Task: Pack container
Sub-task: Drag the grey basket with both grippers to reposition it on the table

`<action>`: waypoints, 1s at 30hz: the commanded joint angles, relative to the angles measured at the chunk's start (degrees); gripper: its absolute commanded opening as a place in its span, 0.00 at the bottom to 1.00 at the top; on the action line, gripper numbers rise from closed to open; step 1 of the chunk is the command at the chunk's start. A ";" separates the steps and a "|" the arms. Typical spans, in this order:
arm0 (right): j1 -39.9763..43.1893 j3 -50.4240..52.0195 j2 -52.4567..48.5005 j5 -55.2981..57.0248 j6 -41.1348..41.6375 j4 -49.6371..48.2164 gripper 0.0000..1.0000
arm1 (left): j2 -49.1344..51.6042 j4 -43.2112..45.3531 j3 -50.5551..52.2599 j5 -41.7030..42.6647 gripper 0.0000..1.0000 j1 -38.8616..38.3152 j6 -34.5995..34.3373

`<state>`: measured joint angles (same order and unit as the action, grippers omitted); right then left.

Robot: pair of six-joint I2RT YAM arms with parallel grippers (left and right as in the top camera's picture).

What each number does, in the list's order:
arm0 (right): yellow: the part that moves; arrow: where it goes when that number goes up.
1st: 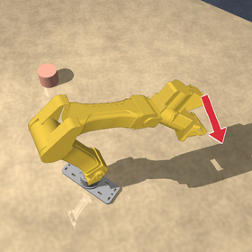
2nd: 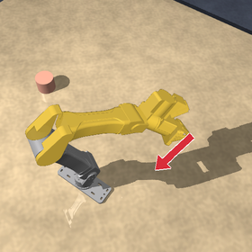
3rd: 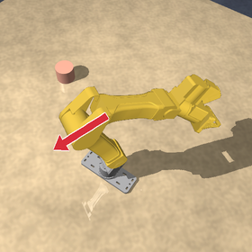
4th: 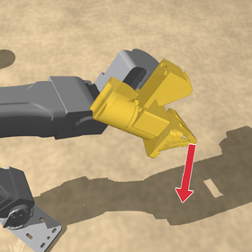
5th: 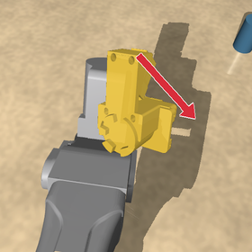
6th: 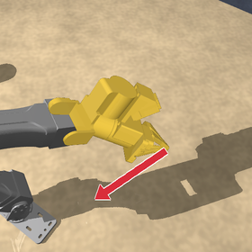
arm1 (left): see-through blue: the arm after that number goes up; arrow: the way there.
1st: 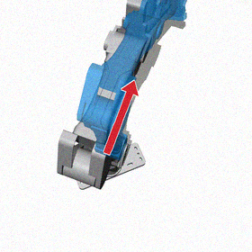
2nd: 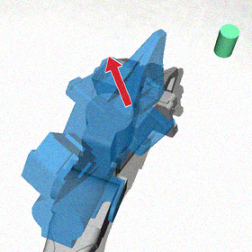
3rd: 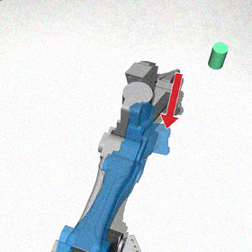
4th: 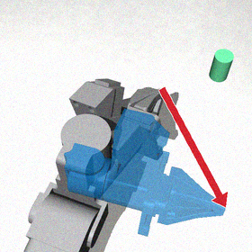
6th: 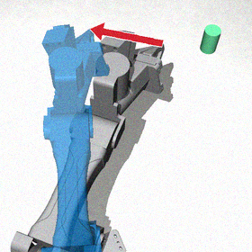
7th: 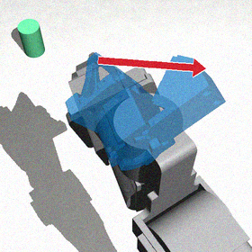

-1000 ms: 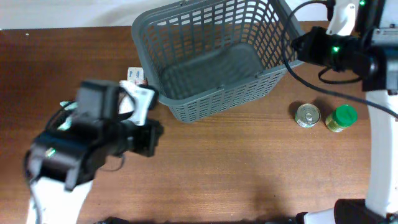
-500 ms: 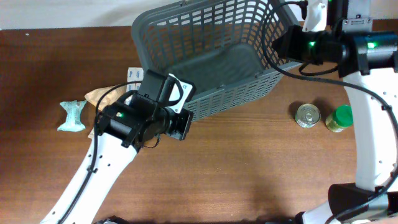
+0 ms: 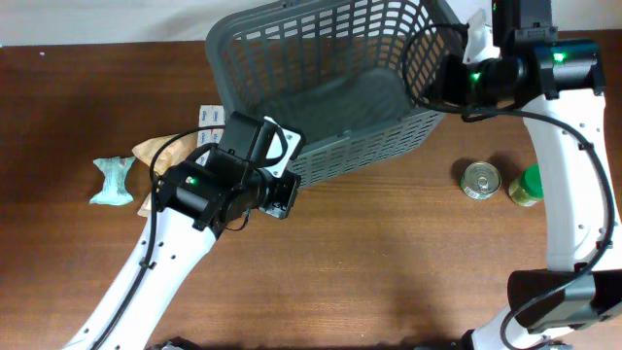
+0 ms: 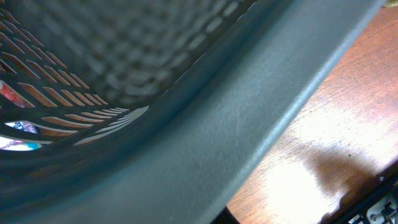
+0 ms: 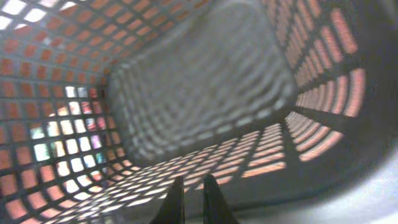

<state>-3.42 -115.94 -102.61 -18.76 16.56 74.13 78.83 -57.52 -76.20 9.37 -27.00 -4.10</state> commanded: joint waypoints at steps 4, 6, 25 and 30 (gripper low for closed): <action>-0.44 -0.33 -0.11 10.03 0.46 -2.14 0.04 | -0.02 0.48 0.44 -0.87 0.02 -0.22 1.11; -0.44 -0.33 -0.22 10.23 1.01 -2.67 0.04 | -0.02 0.37 0.44 -0.87 0.02 -0.22 1.11; -1.14 -16.79 -6.29 2.89 0.35 0.46 0.04 | -0.02 -0.17 0.44 -0.87 0.02 -0.22 1.14; -1.18 -16.79 -10.71 2.91 -2.91 7.34 0.04 | -0.02 -0.15 0.44 -0.90 0.02 -0.22 1.11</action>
<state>-3.92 -132.97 -110.02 -15.33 16.53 79.88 78.83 -57.67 -76.20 9.10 -27.00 -4.10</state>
